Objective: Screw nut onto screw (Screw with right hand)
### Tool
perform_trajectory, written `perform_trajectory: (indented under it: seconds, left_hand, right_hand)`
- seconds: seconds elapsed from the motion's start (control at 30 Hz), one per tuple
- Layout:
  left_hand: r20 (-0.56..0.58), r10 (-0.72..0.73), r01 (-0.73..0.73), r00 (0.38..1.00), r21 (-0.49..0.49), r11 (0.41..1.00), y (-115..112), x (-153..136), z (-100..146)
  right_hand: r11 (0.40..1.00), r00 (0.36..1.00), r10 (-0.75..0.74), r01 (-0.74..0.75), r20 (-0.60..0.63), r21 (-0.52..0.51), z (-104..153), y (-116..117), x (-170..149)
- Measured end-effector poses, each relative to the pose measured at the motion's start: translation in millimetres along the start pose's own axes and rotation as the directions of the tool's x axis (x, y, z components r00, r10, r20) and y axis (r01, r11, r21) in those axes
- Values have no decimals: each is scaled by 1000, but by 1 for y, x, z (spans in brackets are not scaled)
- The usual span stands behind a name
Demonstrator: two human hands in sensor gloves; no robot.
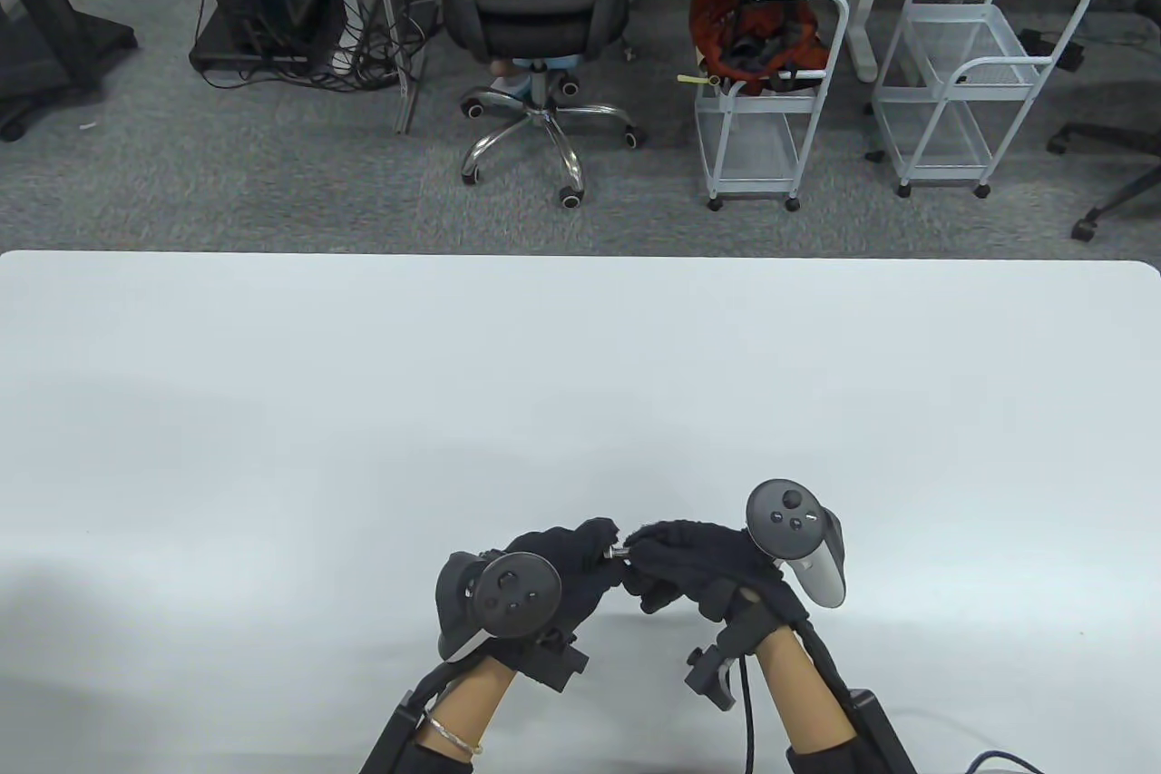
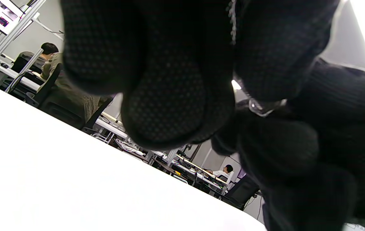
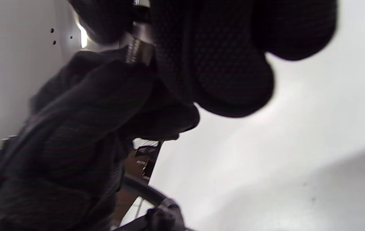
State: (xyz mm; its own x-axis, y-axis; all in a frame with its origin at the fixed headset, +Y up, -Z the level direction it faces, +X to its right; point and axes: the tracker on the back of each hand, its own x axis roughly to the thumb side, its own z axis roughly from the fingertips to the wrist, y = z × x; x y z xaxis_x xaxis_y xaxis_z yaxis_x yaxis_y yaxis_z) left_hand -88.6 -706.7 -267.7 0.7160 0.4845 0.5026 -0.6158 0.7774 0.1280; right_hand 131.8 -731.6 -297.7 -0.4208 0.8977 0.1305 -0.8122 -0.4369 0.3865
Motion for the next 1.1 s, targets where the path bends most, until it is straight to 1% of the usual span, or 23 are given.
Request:
perform_trajectory:
  seconds: [0.1, 0.17, 0.2, 0.23, 0.27, 0.3, 0.33, 0.4, 0.47, 0.53, 0.6, 0.63, 0.67, 0.7, 0.73, 0.77, 0.87, 0.93, 1.0, 1.03, 1.1]
  left_hand:
    - [-8, 12, -12, 1000, -8, 1000, -1, -1, 0]
    - [-28, 39, -39, 999, -10, 999, -1, -3, 0]
    - [-41, 46, -47, 998, -5, 999, -1, -3, 0]
    - [-46, 40, -40, 998, 7, 999, 0, -4, 0]
    - [-43, 39, -39, 998, 4, 999, 0, -4, 0]
    - [-35, 33, -33, 999, -1, 999, 1, -2, 0]
    - [-29, 31, -31, 999, 0, 1000, 0, -1, 0]
    - [-22, 40, -40, 999, 2, 999, 0, 0, 0]
    - [-19, 49, -49, 999, -8, 999, 0, -1, 0]
    - [-45, 79, -79, 996, -4, 997, 0, -2, 0]
    - [-49, 66, -66, 997, 3, 998, 1, -4, 0]
    - [-46, 61, -61, 997, 3, 998, 1, -4, 0]
    - [-45, 68, -67, 997, 4, 998, 2, -3, 0]
    - [-43, 73, -73, 996, 1, 997, 2, -3, 0]
    - [-39, 70, -70, 997, 1, 998, 1, -1, 0]
    - [-32, 68, -68, 997, 1, 998, 1, -1, 0]
    - [-32, 67, -67, 997, 2, 998, 1, 0, 0]
    - [-38, 67, -67, 997, 6, 998, 1, -1, 0]
    - [-41, 67, -66, 997, 8, 998, 2, -1, 1]
    - [-40, 67, -67, 997, 6, 998, 2, -1, 1]
    - [-34, 72, -73, 997, -1, 997, 1, 0, 0]
  right_hand:
    - [996, 998, 58, -58, -1, -61, 2, 0, 2]
    - [993, 996, 80, -76, 38, -91, 3, 0, 6]
    - [997, 994, 47, -41, 103, -60, 2, 0, 8]
    - [1000, 996, 7, -8, 93, 11, 1, 0, 10]
    - [998, 998, -2, -2, 66, 57, 1, -1, 10]
    - [998, 997, 13, -17, 81, 55, 1, -1, 10]
    - [1000, 996, 26, -28, 85, 15, 1, -2, 9]
    - [999, 998, 41, -40, 40, -11, 2, -1, 7]
    - [999, 999, 42, -41, 32, -20, 2, -2, 6]
    - [999, 997, 50, -49, 54, -13, 3, -2, 7]
    - [998, 994, 3, -10, 108, 61, 2, -2, 11]
    - [996, 997, -1, -6, 83, 84, 3, -2, 12]
    - [996, 998, 10, -16, 70, 86, 3, -2, 12]
    - [998, 995, 42, -46, 85, 51, 3, -3, 12]
    - [998, 995, 63, -65, 76, 17, 3, -4, 11]
    - [997, 996, 73, -74, 60, 10, 3, -4, 11]
    - [997, 996, 77, -78, 50, 27, 6, -5, 11]
    - [998, 996, 33, -38, 88, 55, 6, -5, 12]
    - [998, 996, 10, -15, 89, 66, 6, -5, 13]
    - [998, 996, 12, -17, 89, 60, 6, -5, 13]
    - [998, 996, 56, -56, 68, -1, 7, -6, 12]
